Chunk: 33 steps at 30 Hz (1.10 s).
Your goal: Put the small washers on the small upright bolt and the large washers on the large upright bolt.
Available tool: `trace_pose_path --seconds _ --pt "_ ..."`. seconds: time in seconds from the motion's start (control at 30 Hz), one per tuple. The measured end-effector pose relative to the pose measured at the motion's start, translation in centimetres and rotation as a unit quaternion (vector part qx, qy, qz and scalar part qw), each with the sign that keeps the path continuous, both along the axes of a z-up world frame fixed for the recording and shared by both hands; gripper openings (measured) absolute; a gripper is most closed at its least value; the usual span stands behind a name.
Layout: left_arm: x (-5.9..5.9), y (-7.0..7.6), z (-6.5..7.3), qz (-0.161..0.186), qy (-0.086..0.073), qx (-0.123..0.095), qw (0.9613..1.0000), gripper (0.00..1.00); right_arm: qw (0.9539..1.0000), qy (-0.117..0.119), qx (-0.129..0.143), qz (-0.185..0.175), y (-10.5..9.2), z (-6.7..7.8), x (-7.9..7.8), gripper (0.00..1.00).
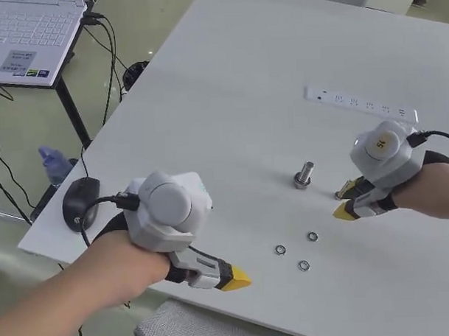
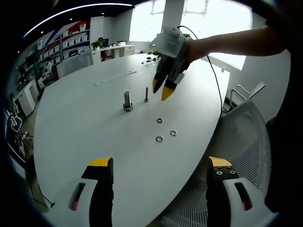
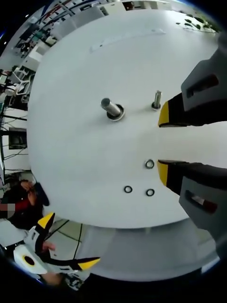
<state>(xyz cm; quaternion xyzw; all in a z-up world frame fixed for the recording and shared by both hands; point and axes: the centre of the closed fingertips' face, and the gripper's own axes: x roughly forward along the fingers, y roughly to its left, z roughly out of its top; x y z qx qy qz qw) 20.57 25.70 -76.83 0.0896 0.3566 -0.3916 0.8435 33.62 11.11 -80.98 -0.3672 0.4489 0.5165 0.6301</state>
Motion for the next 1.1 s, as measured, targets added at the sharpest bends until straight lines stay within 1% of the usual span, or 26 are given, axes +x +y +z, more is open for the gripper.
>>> trace_pose_path --seconds 0.1,0.13,0.27,0.33,0.4,0.43,0.6,0.67,0.7,0.77,0.83,0.93,1.07,1.1 --pt "0.0 0.0 -0.1 -0.002 0.002 0.002 1.0 0.8 1.0 0.003 0.004 0.003 0.4 -0.4 -0.7 0.36" --pt "0.0 0.0 -0.1 -0.003 0.002 0.002 1.0 0.8 0.9999 0.016 0.003 0.006 0.5 -0.6 -1.3 0.36" --pt "0.2 0.1 0.0 -0.001 0.001 0.001 1.0 0.8 0.9998 0.013 0.011 0.011 0.9 -1.1 -1.9 0.4" --pt "0.2 0.1 0.1 -0.001 0.001 0.0 1.0 0.8 0.9997 0.02 0.01 0.008 1.0 -1.4 -2.4 0.4" --pt "0.2 0.3 0.0 -0.001 0.001 0.004 1.0 0.8 0.9997 0.021 0.006 0.006 0.9 -1.8 -2.7 0.4" --pt "0.2 0.3 -0.1 -0.001 0.002 0.005 1.0 0.8 0.9996 0.027 0.009 0.008 1.0 -2.0 -3.0 0.4" --pt "-0.2 0.4 -0.3 0.001 0.008 0.008 0.9999 0.78 0.9995 0.029 0.011 0.011 1.2 -2.5 -3.8 0.4" --pt "-0.3 0.4 -0.4 0.002 0.009 0.008 0.9999 0.78 0.9994 0.026 0.008 0.02 1.2 -2.9 -3.8 0.4" --pt "-0.4 0.3 -0.4 0.002 0.009 0.007 0.9999 0.78 0.9995 0.023 0.003 0.023 1.0 -3.2 -3.6 0.4" --pt "-0.4 0.4 -0.5 0.004 0.009 0.006 0.9999 0.78 0.9995 0.025 0.001 0.019 0.9 -3.7 -3.2 0.39" --pt "-0.4 0.4 -0.5 0.011 0.008 0.002 0.9999 0.78 0.9995 0.03 0.007 0.01 0.9 -3.9 -3.0 0.39" --pt "-0.5 0.4 -0.5 0.015 0.005 -0.001 0.9999 0.8 0.9994 0.031 0.016 0.001 1.1 -4.2 -2.6 0.38" --pt "-0.5 0.4 -0.5 0.014 0.0 0.005 0.9999 0.81 0.9996 0.026 0.013 0.0 1.2 -5.1 -2.4 0.37" --pt "-0.5 0.4 -0.5 0.014 -0.001 0.004 0.9999 0.82 0.9996 0.026 0.01 0.002 1.1 -5.6 -2.4 0.36"
